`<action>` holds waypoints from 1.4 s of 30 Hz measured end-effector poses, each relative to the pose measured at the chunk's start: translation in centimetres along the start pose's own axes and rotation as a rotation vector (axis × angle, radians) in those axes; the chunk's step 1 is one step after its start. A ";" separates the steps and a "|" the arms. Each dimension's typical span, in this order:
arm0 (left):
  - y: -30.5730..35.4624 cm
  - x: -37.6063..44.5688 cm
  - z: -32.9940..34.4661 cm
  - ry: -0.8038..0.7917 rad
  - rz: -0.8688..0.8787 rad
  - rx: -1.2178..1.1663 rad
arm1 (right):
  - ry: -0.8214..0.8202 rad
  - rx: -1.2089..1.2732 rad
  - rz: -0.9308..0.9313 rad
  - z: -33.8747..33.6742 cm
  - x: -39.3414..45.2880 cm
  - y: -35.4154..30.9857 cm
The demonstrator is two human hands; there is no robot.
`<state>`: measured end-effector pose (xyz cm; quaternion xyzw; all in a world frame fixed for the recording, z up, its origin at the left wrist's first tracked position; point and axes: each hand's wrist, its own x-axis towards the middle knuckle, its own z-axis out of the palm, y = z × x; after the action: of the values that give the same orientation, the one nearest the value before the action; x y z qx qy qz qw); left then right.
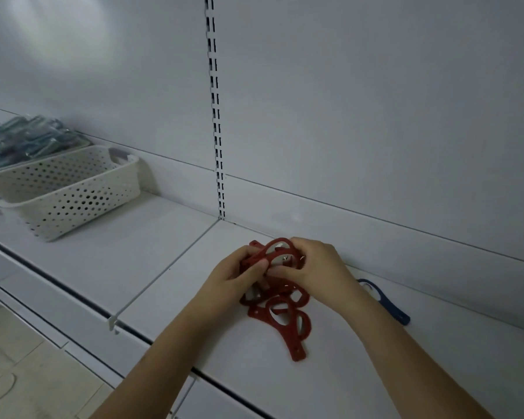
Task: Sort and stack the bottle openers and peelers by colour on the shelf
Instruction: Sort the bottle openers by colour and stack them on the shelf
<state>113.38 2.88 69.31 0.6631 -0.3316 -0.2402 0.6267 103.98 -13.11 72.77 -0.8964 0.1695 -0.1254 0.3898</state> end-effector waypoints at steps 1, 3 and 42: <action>0.0 0.1 0.0 0.026 0.013 0.038 | 0.020 -0.021 -0.001 0.3 0.0 0.0; -0.1 0.4 -0.1 0.084 0.013 0.072 | 0.038 -0.043 0.007 0.5 -0.3 0.2; 0.5 -0.4 1.1 0.174 0.334 0.624 | 0.339 0.370 -0.119 2.0 -0.9 -2.6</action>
<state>112.20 2.43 69.68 0.7770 -0.4382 0.0356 0.4506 104.39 -9.75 73.32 -0.7844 0.1534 -0.3254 0.5054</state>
